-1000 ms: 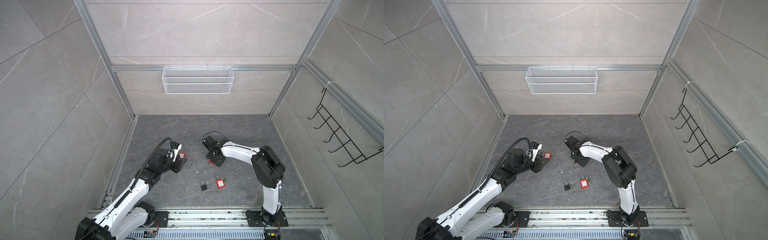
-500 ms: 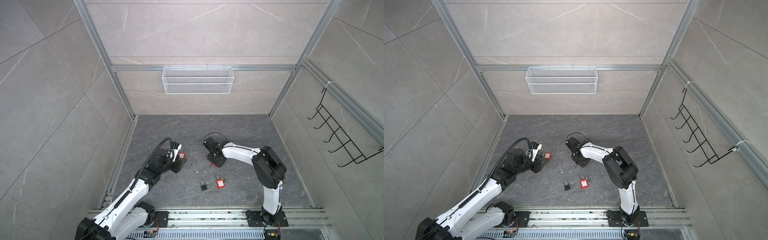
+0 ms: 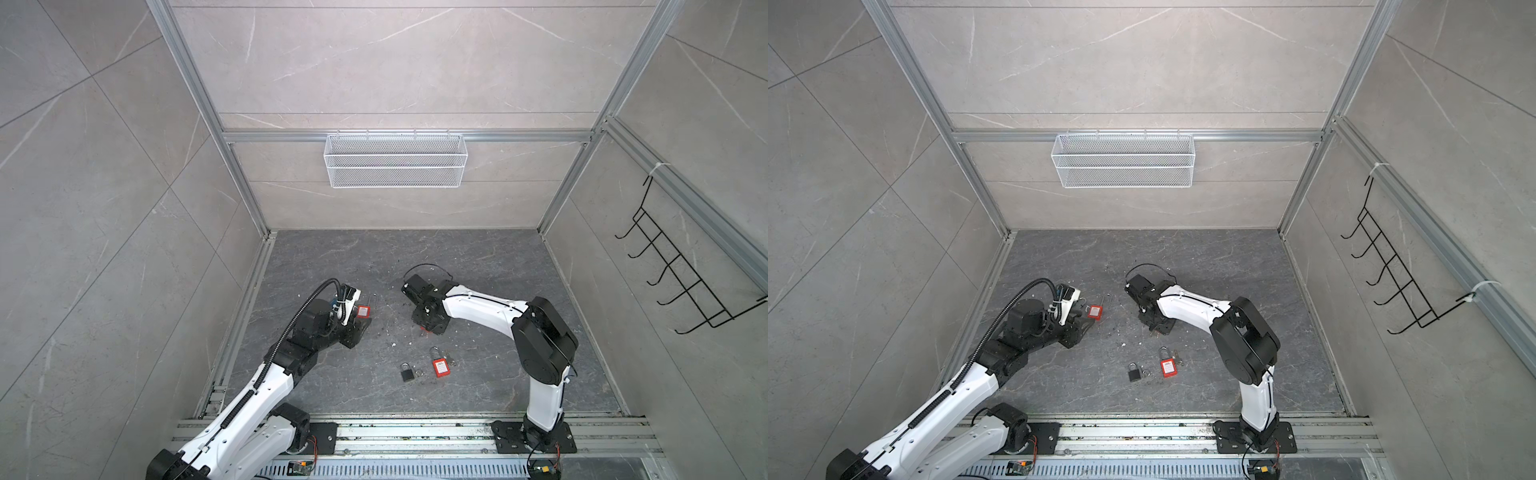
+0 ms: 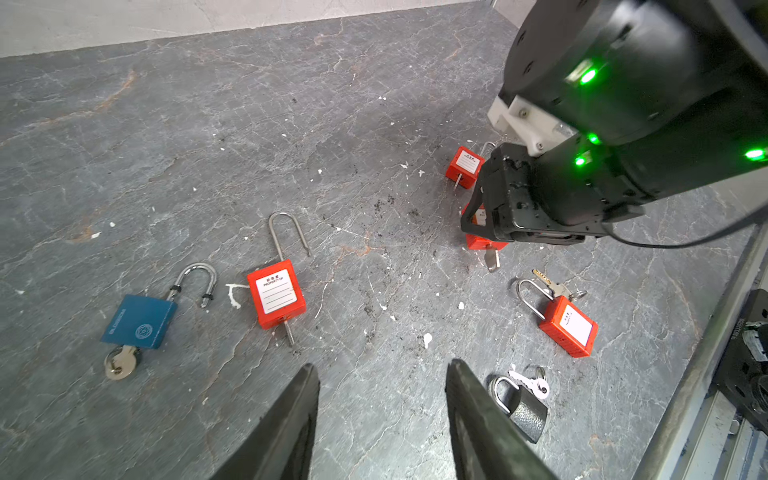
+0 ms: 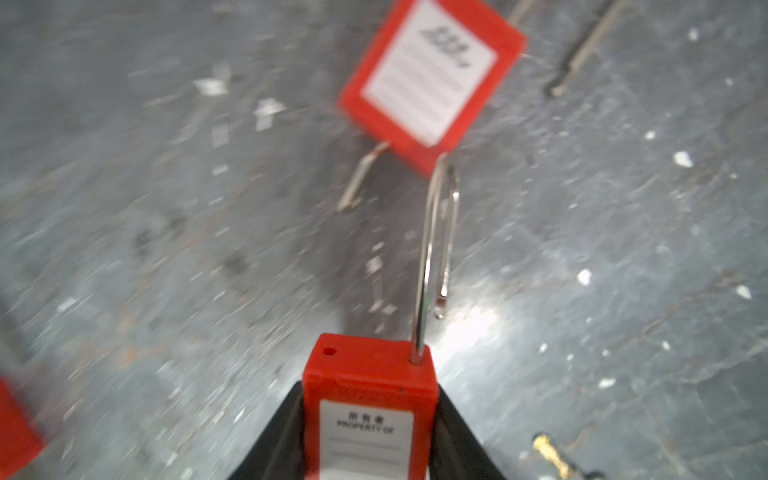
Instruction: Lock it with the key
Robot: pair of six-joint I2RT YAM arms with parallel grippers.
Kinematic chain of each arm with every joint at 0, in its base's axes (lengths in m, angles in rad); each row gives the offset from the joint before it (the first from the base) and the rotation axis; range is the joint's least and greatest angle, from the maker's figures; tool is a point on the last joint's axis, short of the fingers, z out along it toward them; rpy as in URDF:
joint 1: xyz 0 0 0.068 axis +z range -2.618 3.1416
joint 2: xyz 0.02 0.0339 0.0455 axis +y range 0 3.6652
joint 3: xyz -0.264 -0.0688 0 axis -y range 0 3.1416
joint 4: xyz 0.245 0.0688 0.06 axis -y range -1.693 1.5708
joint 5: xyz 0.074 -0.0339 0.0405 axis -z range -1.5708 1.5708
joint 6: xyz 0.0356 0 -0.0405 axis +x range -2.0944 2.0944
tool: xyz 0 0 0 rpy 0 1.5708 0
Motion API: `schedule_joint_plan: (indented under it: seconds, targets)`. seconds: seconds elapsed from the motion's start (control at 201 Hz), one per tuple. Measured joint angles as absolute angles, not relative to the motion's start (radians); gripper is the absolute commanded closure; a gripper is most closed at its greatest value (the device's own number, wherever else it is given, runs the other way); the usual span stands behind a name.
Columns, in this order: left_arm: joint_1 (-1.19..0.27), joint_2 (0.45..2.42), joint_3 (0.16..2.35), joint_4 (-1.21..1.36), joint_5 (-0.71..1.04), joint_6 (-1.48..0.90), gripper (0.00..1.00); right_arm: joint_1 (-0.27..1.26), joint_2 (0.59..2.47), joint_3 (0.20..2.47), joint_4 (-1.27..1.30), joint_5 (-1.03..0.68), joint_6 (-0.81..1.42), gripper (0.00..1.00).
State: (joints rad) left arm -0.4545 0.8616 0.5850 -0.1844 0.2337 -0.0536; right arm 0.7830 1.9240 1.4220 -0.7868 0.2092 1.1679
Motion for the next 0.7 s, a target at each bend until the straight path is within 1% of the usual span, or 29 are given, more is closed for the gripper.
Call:
schedule_joint_plan:
  seconds: [0.154,0.294,0.513,0.697]
  targets:
    - [-0.455,0.818,0.585,-0.207,0.181,-0.082,0.48,0.855,1.924,1.571,-0.871,0.209,0.972,0.56]
    - [-0.454,0.788,0.593,-0.245,0.117,-0.109,0.48,0.893,1.945,1.638,-0.919,0.183,0.770,0.56]
    - [-0.453,0.762,0.608,-0.297,0.054,-0.139,0.48,0.892,2.050,1.625,-0.950,0.140,0.496,0.56]
    - [-0.453,0.750,0.608,-0.321,0.051,-0.153,0.48,0.893,2.061,1.570,-0.937,0.104,0.331,0.56]
